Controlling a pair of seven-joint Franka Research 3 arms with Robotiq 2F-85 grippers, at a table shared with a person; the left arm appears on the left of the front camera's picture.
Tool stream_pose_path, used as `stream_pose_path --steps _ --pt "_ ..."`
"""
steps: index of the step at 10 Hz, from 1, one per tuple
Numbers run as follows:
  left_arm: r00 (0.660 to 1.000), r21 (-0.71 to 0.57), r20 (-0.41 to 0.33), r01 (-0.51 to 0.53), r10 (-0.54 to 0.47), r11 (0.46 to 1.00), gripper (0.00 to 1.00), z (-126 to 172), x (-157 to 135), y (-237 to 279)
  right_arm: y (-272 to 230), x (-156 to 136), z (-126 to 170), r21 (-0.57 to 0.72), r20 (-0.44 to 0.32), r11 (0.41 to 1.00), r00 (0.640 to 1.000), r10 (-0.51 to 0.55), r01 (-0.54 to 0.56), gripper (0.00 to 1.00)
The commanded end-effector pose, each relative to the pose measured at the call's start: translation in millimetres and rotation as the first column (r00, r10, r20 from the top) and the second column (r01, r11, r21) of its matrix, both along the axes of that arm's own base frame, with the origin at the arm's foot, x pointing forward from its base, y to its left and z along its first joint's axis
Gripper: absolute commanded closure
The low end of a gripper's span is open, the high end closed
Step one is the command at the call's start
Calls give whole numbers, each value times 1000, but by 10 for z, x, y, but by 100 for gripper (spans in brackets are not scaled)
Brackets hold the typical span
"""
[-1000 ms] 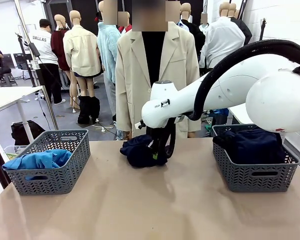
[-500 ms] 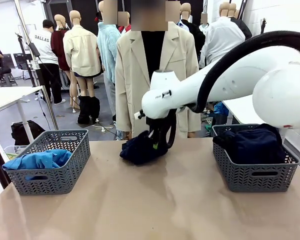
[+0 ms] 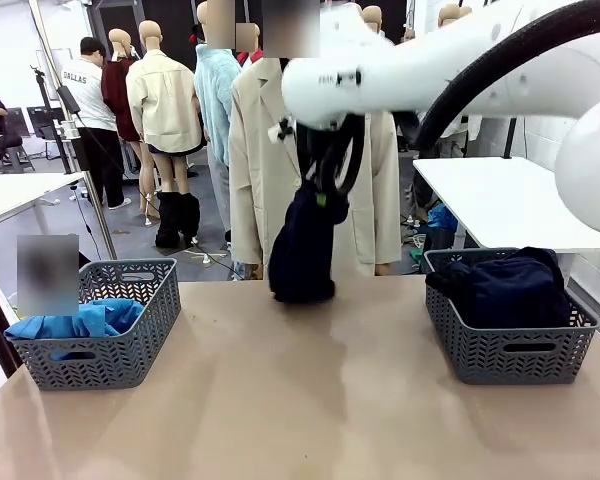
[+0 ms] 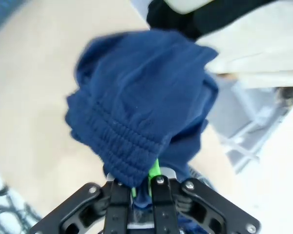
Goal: Sort the tops and bottoms.
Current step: Lift clothes from the center of the table with your right hand, then sort the clothes according to human instructions.
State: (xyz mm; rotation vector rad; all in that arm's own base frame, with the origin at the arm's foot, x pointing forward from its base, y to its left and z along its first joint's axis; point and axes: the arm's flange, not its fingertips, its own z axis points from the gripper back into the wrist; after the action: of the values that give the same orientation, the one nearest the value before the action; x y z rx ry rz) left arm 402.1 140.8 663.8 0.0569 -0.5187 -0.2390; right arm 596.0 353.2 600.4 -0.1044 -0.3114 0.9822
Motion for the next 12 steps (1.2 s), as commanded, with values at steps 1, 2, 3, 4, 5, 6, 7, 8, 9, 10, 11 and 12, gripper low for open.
stream_pose_path --steps 1,2,3,4,5,6,7,8,9,10,11,12 --pt "1000 -9 -9 -9 9 1000 0 28 4 0 158 133 575 -4 66 1000 998 22 -22 100" --pt "1000 -9 -9 -9 9 1000 0 28 4 0 182 55 941 20 116 1000 993 20 -22 100" --pt "1000 -9 -9 -9 9 1000 0 28 4 0 213 -50 1257 25 165 999 986 16 -20 100" --pt "1000 -9 -9 -9 9 1000 0 28 4 0 247 -150 1568 29 188 999 982 9 -15 100" --pt "1000 -9 -9 -9 9 1000 0 28 4 0 297 -232 1780 23 200 1000 980 -7 2 100" --pt "1000 -9 -9 -9 9 1000 0 28 4 0 375 -284 1935 13 204 1000 979 -23 21 100" --pt "1000 -9 -9 -9 9 1000 0 28 4 0 435 -294 2007 7 210 1000 977 -28 27 100" --pt "1000 -9 -9 -9 9 1000 0 28 4 0 477 -295 2020 2 205 1000 979 -25 25 100" --pt "1000 -9 -9 -9 9 1000 0 28 4 0 465 -339 1953 14 129 1000 992 -14 13 100" --pt "1000 -9 -9 -9 9 1000 0 28 4 0 176 -660 1704 20 210 1000 978 6 -11 100" --pt "1000 -9 -9 -9 9 1000 0 28 4 0 176 -660 1704 20 210 1000 978 6 -11 100" --pt "1000 -9 -9 -9 9 1000 0 28 4 0 176 -660 1704 20 210 1000 978 6 -11 100"
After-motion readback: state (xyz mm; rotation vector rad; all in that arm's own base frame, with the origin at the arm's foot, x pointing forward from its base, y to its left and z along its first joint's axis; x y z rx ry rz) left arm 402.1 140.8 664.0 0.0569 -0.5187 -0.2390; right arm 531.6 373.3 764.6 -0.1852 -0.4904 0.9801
